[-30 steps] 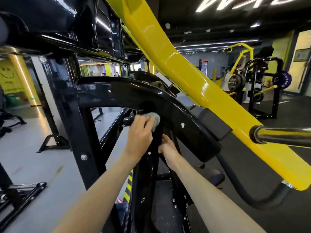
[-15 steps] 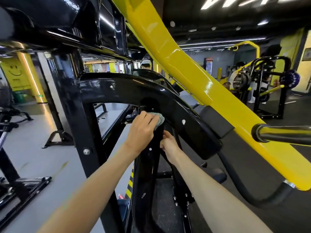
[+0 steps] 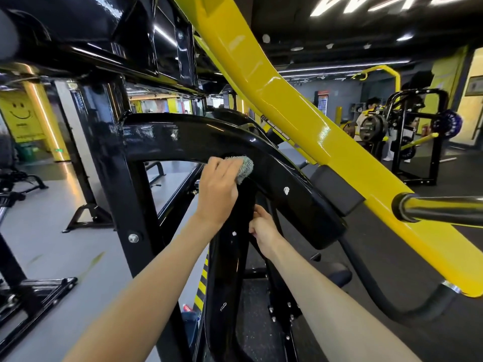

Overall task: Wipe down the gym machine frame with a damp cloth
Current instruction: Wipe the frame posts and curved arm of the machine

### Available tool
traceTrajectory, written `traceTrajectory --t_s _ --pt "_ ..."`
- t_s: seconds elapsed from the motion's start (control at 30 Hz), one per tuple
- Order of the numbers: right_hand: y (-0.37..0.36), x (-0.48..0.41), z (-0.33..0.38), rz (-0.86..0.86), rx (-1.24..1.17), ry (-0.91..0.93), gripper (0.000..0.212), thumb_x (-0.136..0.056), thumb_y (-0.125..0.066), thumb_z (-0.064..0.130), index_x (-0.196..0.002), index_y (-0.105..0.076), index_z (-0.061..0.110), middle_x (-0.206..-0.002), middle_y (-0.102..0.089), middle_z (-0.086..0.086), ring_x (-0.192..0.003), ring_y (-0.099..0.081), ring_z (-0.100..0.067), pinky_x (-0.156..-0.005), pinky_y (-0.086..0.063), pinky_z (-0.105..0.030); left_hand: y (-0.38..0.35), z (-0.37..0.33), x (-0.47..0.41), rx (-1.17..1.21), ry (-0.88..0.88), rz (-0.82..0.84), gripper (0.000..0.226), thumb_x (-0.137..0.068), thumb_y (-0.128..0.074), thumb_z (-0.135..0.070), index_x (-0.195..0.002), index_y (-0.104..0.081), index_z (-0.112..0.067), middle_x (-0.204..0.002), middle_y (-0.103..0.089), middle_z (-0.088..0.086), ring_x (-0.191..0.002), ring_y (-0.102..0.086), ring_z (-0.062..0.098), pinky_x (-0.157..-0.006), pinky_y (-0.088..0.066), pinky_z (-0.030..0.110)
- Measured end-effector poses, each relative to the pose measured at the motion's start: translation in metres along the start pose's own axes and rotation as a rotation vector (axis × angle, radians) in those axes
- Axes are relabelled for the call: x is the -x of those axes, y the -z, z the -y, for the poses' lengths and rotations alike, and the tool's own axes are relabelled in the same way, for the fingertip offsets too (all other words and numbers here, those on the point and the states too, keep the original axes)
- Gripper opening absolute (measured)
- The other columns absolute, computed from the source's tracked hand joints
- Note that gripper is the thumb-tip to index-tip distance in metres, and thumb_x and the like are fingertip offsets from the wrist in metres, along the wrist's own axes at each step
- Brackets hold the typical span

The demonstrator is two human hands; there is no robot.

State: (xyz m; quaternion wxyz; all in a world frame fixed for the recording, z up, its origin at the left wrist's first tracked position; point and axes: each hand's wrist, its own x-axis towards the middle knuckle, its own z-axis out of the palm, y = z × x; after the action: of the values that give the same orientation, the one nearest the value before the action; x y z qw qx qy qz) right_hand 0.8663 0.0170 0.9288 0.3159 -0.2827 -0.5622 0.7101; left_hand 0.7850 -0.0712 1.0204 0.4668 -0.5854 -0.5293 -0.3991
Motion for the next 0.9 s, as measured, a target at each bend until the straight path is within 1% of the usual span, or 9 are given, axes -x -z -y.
traceTrajectory --t_s 0.17,0.23,0.3,0.4,0.53,0.6,0.7,0.8,0.9 --pt "0.002 0.000 -0.001 -0.053 -0.110 -0.006 0.052 -0.084 -0.027 -0.016 -0.115 -0.061 0.008 -0.064 -0.051 0.004 -0.058 -0.039 -0.008 -0.057 -0.034 -0.019 -0.021 0.005 0.067 -0.035 -0.261 0.058 0.028 -0.096 -0.037 0.004 -0.105 -0.063 0.001 -0.091 -0.069 0.015 -0.082 -0.052 0.029 -0.066 -0.052 0.041" --pt "0.005 0.001 -0.005 -0.024 -0.137 0.004 0.056 -0.083 -0.025 -0.018 -0.121 -0.060 0.005 -0.078 -0.061 -0.001 -0.067 -0.051 -0.009 -0.065 -0.040 -0.019 -0.014 0.005 0.074 -0.077 -0.337 0.159 0.025 -0.089 -0.041 0.004 -0.107 -0.056 -0.004 -0.090 -0.069 0.013 -0.083 -0.049 0.027 -0.066 -0.047 0.040" --pt "0.008 0.002 -0.006 0.028 -0.120 0.001 0.069 -0.075 -0.023 -0.024 -0.130 -0.055 0.003 -0.097 -0.065 -0.003 -0.082 -0.060 -0.011 -0.074 -0.047 -0.021 -0.004 0.003 0.047 -0.097 -0.231 0.133 0.029 -0.081 -0.045 0.002 -0.105 -0.059 -0.006 -0.086 -0.067 0.011 -0.082 -0.046 0.025 -0.069 -0.040 0.037" --pt "0.003 0.001 -0.003 0.035 -0.019 -0.043 0.077 -0.074 -0.021 -0.025 -0.140 -0.047 0.005 -0.093 -0.061 0.003 -0.061 -0.054 -0.001 -0.057 -0.043 -0.013 0.009 0.007 -0.005 -0.088 0.004 -0.038 0.031 -0.076 -0.047 0.006 -0.098 -0.067 -0.003 -0.087 -0.065 0.011 -0.083 -0.045 0.024 -0.068 -0.037 0.034" --pt "0.000 0.004 -0.006 0.012 0.046 -0.024 0.071 -0.078 -0.023 -0.024 -0.140 -0.045 0.002 -0.081 -0.056 0.006 -0.055 -0.047 -0.001 -0.049 -0.038 -0.012 -0.011 0.011 0.041 -0.095 -0.216 -0.036 0.022 -0.090 -0.044 0.005 -0.104 -0.058 -0.002 -0.087 -0.062 0.015 -0.078 -0.046 0.029 -0.063 -0.042 0.040" --pt "0.000 0.006 -0.005 0.000 0.051 -0.013 0.066 -0.081 -0.025 -0.021 -0.137 -0.050 0.006 -0.087 -0.060 0.003 -0.058 -0.045 -0.003 -0.053 -0.037 -0.014 -0.015 0.006 0.073 -0.134 -0.280 0.053 0.019 -0.092 -0.043 0.000 -0.107 -0.055 -0.004 -0.089 -0.066 0.014 -0.081 -0.047 0.028 -0.066 -0.042 0.039" --pt "-0.002 0.010 -0.007 0.017 0.011 -0.002 0.071 -0.075 -0.025 -0.023 -0.133 -0.052 0.008 -0.105 -0.065 -0.003 -0.076 -0.056 -0.007 -0.063 -0.044 -0.018 -0.009 0.002 0.067 -0.142 -0.132 0.060 0.031 -0.077 -0.045 0.000 -0.100 -0.066 -0.003 -0.082 -0.065 0.012 -0.081 -0.046 0.025 -0.067 -0.038 0.035" --pt "-0.003 0.008 -0.014 0.012 0.010 0.027 0.074 -0.069 -0.024 -0.024 -0.122 -0.059 0.013 -0.114 -0.067 -0.005 -0.109 -0.060 -0.019 -0.094 -0.050 -0.032 -0.001 0.000 0.030 -0.029 0.240 -0.100 0.041 -0.071 -0.042 0.003 -0.101 -0.069 0.000 -0.082 -0.059 0.013 -0.081 -0.045 0.025 -0.069 -0.039 0.033" --pt "-0.005 0.010 -0.012 0.009 0.007 0.033 0.067 -0.072 -0.024 -0.025 -0.102 -0.062 0.021 -0.104 -0.068 -0.001 -0.105 -0.061 -0.020 -0.084 -0.051 -0.027 -0.009 -0.008 0.011 0.003 0.312 -0.156 0.042 -0.069 -0.042 0.008 -0.099 -0.070 -0.001 -0.083 -0.058 0.014 -0.080 -0.046 0.028 -0.070 -0.042 0.036"
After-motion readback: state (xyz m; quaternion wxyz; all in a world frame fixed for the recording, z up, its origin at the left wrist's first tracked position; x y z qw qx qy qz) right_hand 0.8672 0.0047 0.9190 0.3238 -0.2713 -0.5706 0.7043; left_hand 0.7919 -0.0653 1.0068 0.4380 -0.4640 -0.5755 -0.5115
